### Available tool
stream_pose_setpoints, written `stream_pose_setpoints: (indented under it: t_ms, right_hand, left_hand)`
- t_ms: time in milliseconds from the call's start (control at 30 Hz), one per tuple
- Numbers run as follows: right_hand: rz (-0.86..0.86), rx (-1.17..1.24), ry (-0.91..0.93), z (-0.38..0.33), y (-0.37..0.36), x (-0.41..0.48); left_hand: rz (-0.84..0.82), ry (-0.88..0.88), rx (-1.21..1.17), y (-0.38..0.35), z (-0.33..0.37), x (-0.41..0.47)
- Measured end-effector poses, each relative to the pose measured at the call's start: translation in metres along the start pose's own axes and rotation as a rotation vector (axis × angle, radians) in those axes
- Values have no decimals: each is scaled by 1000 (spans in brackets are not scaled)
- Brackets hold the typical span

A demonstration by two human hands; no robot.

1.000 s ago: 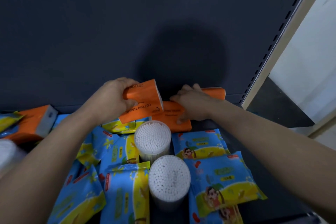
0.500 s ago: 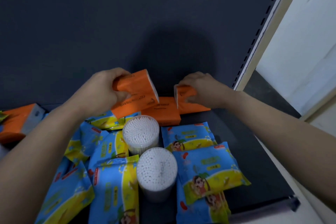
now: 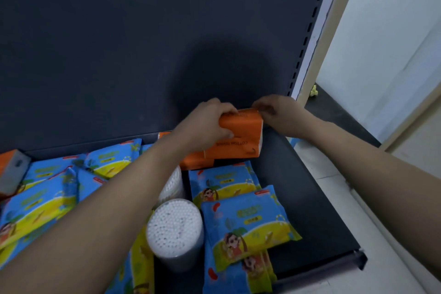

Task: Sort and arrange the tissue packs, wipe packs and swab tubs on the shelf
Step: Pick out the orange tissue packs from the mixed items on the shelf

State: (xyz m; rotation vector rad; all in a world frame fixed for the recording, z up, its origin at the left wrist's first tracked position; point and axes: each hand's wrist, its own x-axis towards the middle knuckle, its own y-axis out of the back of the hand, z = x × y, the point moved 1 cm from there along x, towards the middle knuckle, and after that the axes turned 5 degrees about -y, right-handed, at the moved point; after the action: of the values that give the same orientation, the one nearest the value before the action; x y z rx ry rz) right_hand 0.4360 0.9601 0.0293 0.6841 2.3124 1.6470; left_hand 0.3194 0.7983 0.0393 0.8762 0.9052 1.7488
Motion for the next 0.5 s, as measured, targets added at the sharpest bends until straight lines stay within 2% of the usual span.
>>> stream_pose_setpoints:
  t_ms: [167,300,333,400,500]
  right_hand:
    - [-106,181,-53,8,8,-14]
    - [-266,326,-71,10,8,-20]
    - [-282,307,-51,9,7,-20]
    - [-259,122,-2,8,1,-18]
    - [-123,-123,67,3,-7,-13]
  left_hand:
    - [39,19,67,-16,10,15]
    - [-16,64,92,-31,7,17]
    - [-29,72,81,-31,6,17]
    - [-24,79,46,-22,1,13]
    - [34,145,43,5,-19,-3]
